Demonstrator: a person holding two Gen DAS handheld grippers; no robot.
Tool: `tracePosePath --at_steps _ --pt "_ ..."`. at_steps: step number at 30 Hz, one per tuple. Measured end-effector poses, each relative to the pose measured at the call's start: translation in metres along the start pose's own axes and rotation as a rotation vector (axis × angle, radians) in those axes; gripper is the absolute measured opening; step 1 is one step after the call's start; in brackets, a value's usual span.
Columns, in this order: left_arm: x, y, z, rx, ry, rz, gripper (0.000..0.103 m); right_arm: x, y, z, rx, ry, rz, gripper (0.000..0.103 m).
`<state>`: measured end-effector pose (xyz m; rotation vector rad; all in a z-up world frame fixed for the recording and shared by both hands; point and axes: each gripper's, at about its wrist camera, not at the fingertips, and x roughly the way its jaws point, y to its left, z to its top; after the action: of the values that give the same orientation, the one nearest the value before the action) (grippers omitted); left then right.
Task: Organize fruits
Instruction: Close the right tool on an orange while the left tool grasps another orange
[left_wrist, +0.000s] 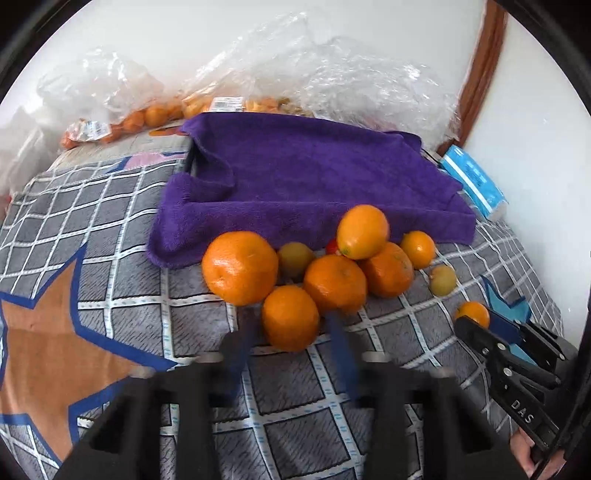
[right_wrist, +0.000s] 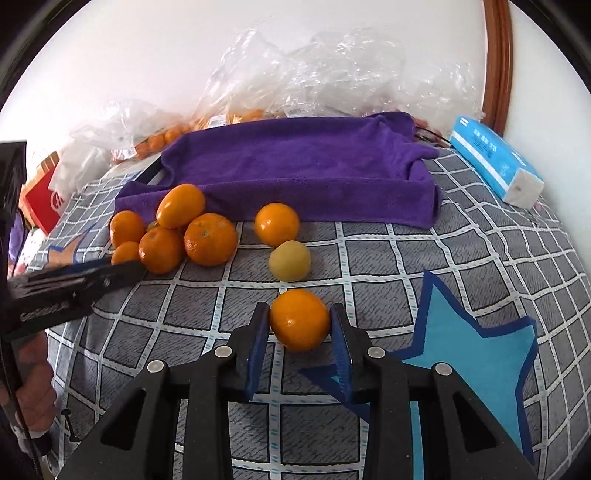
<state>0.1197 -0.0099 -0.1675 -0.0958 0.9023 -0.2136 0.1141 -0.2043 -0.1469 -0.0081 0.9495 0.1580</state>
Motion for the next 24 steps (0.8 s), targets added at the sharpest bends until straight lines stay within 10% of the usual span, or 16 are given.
tracePosePath --at_steps 15,24 --pt "-0.012 0.009 -0.019 0.065 -0.011 0.067 0.038 0.000 0.000 -0.001 0.009 0.002 -0.001 0.033" --pt "-0.009 0.020 -0.013 0.018 -0.031 -0.039 0.031 0.005 -0.005 0.000 0.037 0.024 -0.012 0.033"
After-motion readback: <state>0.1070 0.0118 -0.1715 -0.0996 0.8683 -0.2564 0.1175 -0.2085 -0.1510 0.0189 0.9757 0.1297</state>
